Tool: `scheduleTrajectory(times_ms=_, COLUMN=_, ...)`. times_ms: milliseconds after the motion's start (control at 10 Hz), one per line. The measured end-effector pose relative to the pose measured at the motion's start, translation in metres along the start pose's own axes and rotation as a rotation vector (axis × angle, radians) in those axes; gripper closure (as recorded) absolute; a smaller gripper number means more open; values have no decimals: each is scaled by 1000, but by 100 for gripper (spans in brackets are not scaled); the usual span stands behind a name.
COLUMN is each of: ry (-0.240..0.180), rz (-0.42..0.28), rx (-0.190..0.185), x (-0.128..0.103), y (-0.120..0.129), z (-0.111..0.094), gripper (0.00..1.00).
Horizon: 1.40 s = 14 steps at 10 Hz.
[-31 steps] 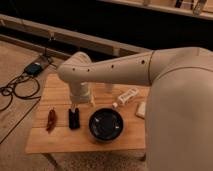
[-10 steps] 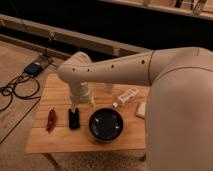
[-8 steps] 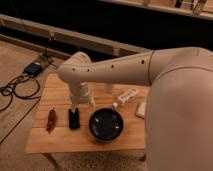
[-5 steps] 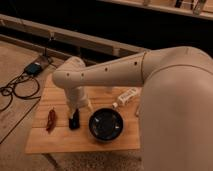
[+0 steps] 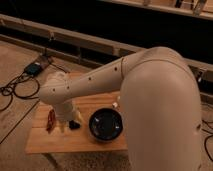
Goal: Push the eraser across the table
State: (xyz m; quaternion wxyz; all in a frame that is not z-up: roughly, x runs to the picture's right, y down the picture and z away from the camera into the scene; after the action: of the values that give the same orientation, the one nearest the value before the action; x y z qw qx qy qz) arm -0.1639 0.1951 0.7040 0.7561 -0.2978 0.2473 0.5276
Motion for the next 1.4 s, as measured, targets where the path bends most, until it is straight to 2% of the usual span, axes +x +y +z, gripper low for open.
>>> scheduleTrajectory(times_ms=500, ry=6, rz=76, rx=4, x=2, y=12, z=54, gripper=35)
scheduleTrajectory(times_ms=800, ry=-3, rz=85, rx=0, x=-4, y=26, z=81, gripper=35)
scheduleTrajectory(times_ms=1000, ry=-23, rz=86, rx=-9, x=-17, y=33, z=94, gripper=35)
scheduleTrajectory(times_ms=1400, ry=-63, rz=102, rx=-37, x=-47, y=33, z=98, gripper=35)
